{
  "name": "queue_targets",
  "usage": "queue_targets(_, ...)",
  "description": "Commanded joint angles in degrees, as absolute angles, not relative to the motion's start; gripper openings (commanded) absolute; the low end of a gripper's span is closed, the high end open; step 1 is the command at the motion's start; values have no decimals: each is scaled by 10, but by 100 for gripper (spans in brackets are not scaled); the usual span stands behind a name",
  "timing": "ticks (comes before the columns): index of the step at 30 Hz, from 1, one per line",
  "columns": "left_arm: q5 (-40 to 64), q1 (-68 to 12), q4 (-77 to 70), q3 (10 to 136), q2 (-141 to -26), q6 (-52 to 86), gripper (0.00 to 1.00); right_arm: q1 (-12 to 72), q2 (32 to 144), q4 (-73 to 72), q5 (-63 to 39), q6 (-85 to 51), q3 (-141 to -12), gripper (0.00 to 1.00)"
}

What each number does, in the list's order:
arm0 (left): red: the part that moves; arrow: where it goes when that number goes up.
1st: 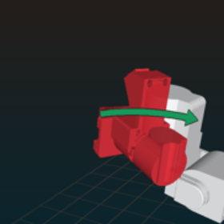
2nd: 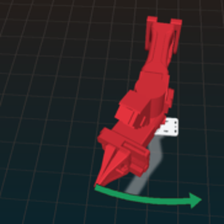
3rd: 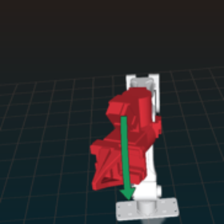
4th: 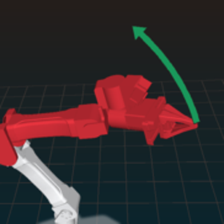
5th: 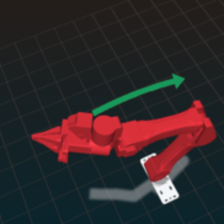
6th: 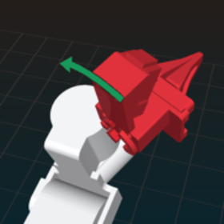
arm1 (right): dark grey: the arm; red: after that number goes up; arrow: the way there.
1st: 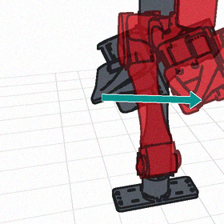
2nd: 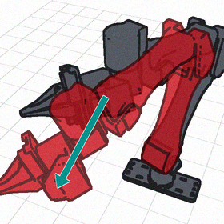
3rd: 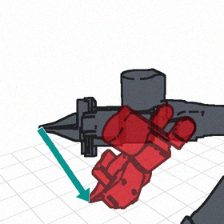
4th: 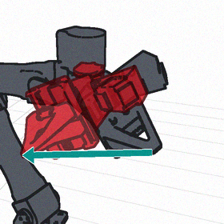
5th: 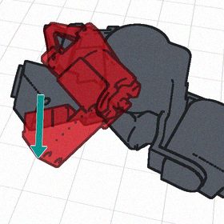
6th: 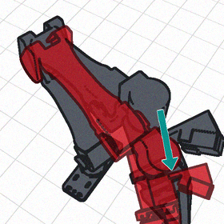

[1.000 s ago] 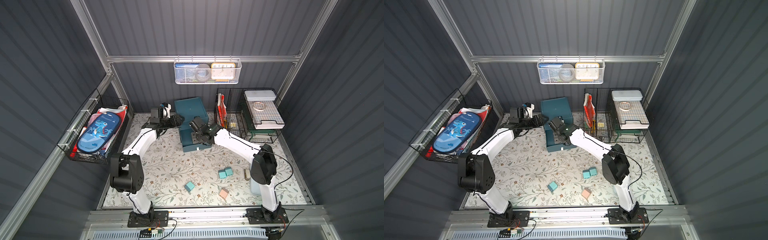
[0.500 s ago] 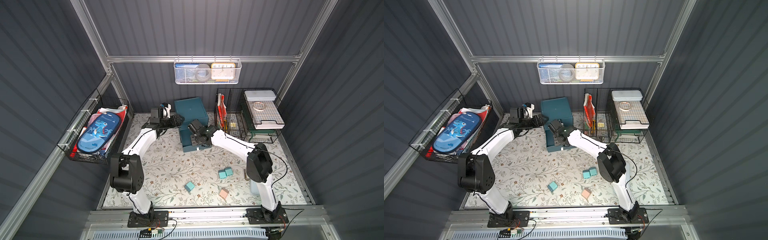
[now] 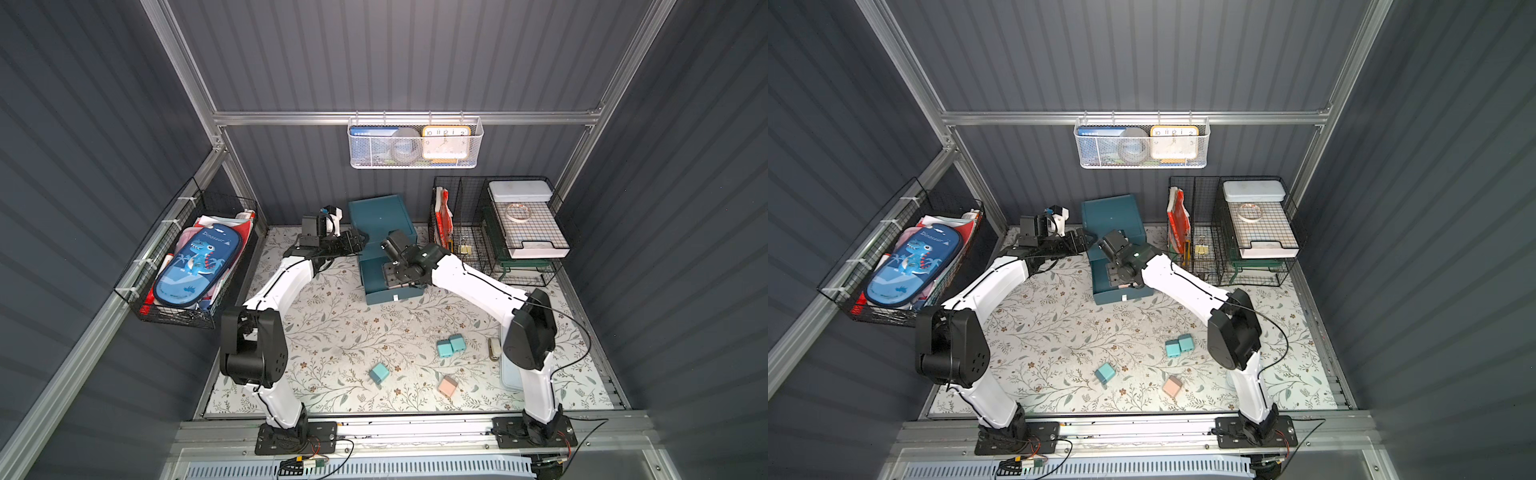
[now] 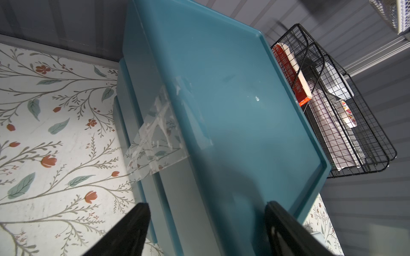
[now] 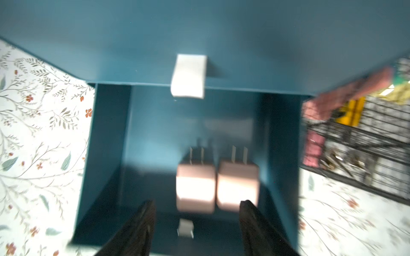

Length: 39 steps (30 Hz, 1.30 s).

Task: Place the plugs into the drawer by color
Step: Place the plug in the drawer, then pick up the plug from the center of the board.

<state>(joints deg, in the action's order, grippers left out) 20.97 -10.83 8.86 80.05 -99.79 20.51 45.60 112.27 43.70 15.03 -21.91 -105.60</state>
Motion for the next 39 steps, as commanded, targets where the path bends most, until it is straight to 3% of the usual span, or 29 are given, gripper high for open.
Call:
queue_targets(1,204,-107,120,785,-999,198,86,467,1014,485,184,-241,-958,64)
queue_targets(9,207,-108,109,789,-1004,205,85,517,814,526,163,-395,-671,64)
queue_targets(18,206,-108,109,789,-1007,205,86,614,742,533,135,-647,-476,64)
queue_targets(24,212,-112,107,787,-1006,208,86,671,737,476,140,-688,-465,67)
queue_targets(39,211,-117,109,786,-994,203,86,674,828,424,100,-714,-458,72)
